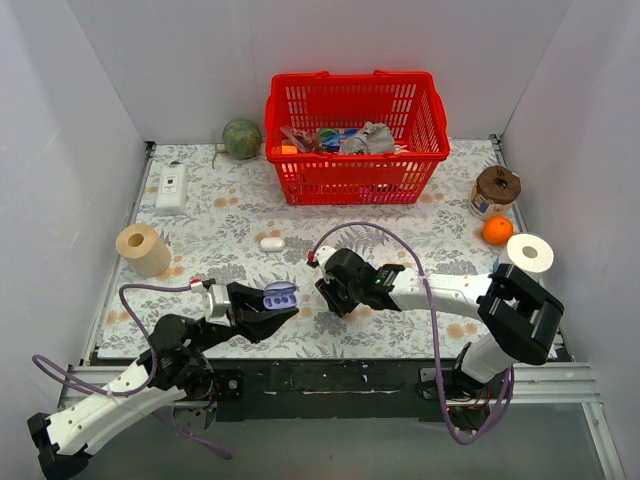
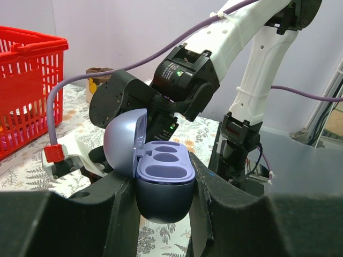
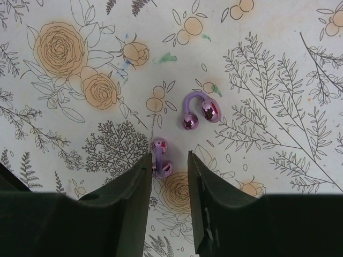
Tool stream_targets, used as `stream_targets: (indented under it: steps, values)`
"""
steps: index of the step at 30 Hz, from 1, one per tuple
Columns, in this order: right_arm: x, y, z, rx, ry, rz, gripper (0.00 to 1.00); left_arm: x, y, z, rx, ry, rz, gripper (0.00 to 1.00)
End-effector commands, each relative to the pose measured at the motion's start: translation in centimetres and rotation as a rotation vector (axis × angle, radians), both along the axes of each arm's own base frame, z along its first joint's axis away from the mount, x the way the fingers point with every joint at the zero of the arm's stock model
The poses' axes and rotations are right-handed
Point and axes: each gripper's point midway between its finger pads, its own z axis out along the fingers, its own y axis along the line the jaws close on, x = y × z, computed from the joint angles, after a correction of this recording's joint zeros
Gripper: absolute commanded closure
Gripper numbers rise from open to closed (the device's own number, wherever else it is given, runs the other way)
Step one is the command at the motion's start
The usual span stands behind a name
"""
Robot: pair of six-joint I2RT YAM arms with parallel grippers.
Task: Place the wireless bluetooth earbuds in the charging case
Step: Pick up the earbud from the center of the board.
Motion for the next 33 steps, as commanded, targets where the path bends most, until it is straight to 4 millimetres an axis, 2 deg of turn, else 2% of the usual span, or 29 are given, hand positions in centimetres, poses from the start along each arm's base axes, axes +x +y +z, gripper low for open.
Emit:
stream_targets:
  steps: [1, 18, 21, 23, 25, 29, 32, 33]
  values:
    - [0.5, 1.1, 1.1, 0.031, -0.018, 0.013, 0.62, -0.1, 0.2, 1.5, -0.016, -0.025, 0.003, 1.00]
    - [0.0, 0.7, 0.3, 0.016, -0.001, 0.030, 0.77, -0.1, 0.1, 1.4, -0.018, -0.019, -0.001, 1.00]
    - [0.0, 0.8, 0.5, 0.023, 0.000, 0.032, 0.84, -0.1, 0.1, 1.5, -0.019, -0.020, -0.002, 1.00]
    - [-0.1, 0.7, 0.6, 0.025, 0.001, 0.033, 0.94, -0.1, 0.1, 1.5, -0.019, -0.020, -0.002, 1.00]
    - [-0.1, 0.6, 1.1, 0.033, -0.003, 0.029, 0.99, -0.2, 0.2, 1.6, -0.021, -0.022, -0.004, 1.00]
    - [0.0, 0.3, 2.3, 0.052, -0.022, 0.013, 0.99, -0.1, 0.1, 1.7, -0.021, -0.024, -0.003, 1.00]
    - [0.1, 0.1, 4.2, 0.083, -0.048, -0.010, 0.99, -0.1, 0.1, 2.1, -0.029, -0.034, -0.003, 1.00]
    - [0.2, 0.0, 5.4, 0.109, -0.068, -0.018, 0.99, -0.1, 0.0, 2.0, -0.023, -0.034, -0.004, 1.00]
